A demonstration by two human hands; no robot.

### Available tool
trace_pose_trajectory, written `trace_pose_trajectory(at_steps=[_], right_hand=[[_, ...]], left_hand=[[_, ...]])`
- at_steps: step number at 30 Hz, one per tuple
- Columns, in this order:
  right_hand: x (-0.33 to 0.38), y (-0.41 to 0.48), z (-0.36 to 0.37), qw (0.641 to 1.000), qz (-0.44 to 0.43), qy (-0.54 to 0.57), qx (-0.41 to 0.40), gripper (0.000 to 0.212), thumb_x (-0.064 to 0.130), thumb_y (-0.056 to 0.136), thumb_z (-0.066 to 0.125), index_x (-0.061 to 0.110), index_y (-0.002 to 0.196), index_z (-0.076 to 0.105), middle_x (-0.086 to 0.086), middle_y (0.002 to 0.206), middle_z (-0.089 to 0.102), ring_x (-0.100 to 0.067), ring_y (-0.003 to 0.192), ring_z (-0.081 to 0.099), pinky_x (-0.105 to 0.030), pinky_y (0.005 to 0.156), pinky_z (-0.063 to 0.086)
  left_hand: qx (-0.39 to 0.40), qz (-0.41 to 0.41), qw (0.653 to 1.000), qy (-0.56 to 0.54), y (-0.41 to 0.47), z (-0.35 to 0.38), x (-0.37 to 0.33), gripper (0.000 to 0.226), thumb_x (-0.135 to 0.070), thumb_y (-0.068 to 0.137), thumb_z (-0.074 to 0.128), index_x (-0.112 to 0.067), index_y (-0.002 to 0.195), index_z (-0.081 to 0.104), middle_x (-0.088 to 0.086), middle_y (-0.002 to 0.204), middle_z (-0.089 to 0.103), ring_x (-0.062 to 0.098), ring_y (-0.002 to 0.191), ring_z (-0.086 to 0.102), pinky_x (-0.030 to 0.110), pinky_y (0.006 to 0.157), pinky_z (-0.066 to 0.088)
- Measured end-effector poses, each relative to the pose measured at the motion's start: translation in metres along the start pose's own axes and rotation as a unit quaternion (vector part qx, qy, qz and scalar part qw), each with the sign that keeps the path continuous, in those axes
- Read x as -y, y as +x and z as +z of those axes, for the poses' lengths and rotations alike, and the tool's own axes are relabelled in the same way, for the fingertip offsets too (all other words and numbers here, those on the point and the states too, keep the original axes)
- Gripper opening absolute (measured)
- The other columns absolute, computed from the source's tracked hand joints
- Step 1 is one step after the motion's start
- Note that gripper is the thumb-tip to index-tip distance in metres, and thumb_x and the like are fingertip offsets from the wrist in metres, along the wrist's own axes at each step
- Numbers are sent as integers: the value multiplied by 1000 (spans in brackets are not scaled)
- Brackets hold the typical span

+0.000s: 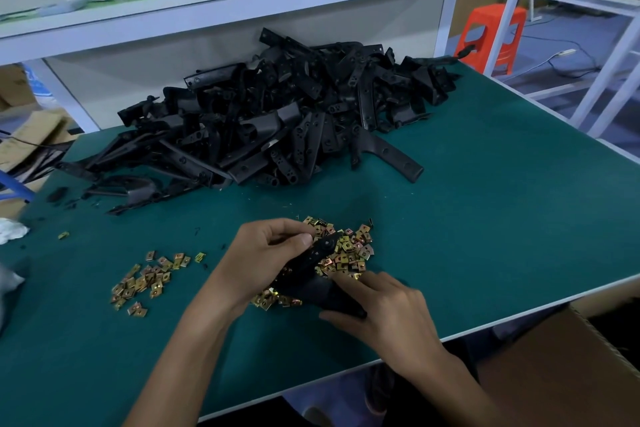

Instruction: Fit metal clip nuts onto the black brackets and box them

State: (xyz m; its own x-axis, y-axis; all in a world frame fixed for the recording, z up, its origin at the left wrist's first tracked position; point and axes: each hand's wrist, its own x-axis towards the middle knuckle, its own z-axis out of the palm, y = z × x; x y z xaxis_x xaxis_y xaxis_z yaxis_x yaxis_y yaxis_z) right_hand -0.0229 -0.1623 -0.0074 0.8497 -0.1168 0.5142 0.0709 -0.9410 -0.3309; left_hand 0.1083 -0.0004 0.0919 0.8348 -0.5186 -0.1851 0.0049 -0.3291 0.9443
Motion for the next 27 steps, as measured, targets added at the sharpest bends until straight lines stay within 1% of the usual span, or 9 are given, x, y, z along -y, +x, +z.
trace_pose_trajectory(at_steps=[5,7,9,11,15,19,23,25,27], right_hand=[[0,1,-1,1000,1,-10,21,47,75,90,48,41,118,64,15,78,58,-11,69,57,-26,49,36],[1,1,-2,1000,6,-11,19,48,75,90,46,40,119,65,14,78,59,-11,69,58,-26,48,37],[1,2,-3,1000,11,-9,18,50,75,91,46,39,120,66,14,78,58,-11,68,58,-25,49,35],[2,2,-4,1000,12,-7,16,50,74,90,47,38,119,67,14,77,58,-12,68,58,-24,49,35],[2,2,-4,1000,10,-11,16,48,74,89,48,38,116,67,13,77,59,-13,68,60,-26,48,40],[2,2,-3,1000,6,-10,10,49,73,88,50,37,116,69,14,76,59,-13,67,60,-26,47,41],[3,3,-1,1000,26,-5,18,50,72,88,50,38,119,68,13,77,59,-14,69,61,-28,48,44],[8,4,-1,998,42,10,37,50,73,89,50,38,121,66,12,79,60,-15,72,61,-30,50,47],[16,7,-1,996,53,36,60,52,74,89,51,39,125,64,11,85,63,-17,79,63,-32,56,49]], left_hand=[[-14,17,999,43,-4,1,-1,10,-18,90,75,-27,94,79,0,89,78,14,86,72,27,77,57],[-17,49,993,102,-10,6,-1,20,-21,84,80,-31,101,75,-8,93,75,3,89,69,18,82,53],[-50,93,976,188,-16,13,1,30,-25,79,84,-36,103,71,-20,92,70,-8,92,63,5,79,44],[-80,126,965,217,-19,18,2,30,-25,78,84,-35,103,71,-24,91,67,-11,93,60,1,75,39],[-83,140,959,234,-21,21,7,28,-27,82,81,-30,108,72,-24,96,68,-7,96,61,3,79,39],[-68,173,937,295,-23,17,8,52,-32,86,75,-48,130,53,-25,95,60,-4,99,55,7,82,36],[-60,201,915,346,-25,18,1,56,-29,89,72,-45,138,50,-32,98,50,-1,99,48,0,88,26],[-68,200,908,363,-27,18,-2,51,-31,91,71,-43,137,53,-33,102,50,0,104,49,6,88,28],[-78,181,911,363,-25,12,0,47,-40,90,69,-51,133,51,-27,108,56,4,106,52,19,87,33]])
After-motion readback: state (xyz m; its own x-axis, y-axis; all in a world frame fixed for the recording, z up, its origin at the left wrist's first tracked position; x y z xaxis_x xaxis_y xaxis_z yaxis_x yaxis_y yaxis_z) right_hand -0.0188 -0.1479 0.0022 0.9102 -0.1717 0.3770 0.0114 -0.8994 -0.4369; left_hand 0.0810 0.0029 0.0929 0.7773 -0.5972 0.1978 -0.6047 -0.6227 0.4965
